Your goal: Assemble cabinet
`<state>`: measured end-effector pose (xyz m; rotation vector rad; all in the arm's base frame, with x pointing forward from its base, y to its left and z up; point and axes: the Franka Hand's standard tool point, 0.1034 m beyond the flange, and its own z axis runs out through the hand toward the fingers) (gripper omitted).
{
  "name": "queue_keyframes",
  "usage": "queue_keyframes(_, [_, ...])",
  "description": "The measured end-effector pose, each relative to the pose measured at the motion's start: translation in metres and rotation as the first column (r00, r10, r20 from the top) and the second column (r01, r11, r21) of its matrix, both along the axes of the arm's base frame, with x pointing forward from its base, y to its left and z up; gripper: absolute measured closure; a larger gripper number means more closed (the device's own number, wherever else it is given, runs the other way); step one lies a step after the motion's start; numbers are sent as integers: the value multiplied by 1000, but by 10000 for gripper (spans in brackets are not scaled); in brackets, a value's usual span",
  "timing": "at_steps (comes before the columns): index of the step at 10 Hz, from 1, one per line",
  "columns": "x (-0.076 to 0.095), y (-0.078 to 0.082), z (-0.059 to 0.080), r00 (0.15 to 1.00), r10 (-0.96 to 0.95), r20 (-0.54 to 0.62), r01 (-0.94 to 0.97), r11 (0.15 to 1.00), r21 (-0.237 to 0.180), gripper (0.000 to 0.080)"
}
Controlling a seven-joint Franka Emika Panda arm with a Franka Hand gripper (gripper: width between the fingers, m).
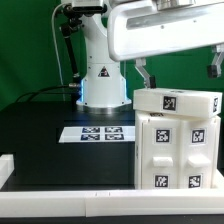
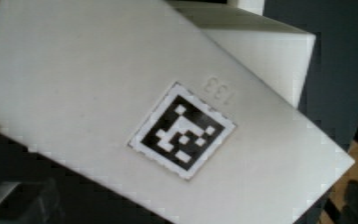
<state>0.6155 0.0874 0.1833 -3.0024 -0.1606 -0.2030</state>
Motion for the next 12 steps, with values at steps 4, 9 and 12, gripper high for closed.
queue_keyframes(4, [-4,2,-6,951,311,0,-310,950,-37,2])
queue_keyframes(9, [-11,1,-23,864,503,10,-501,862,-76,2])
queue_keyframes(12, [-13,-1,-28,868,496,17,-493,866,-83,44])
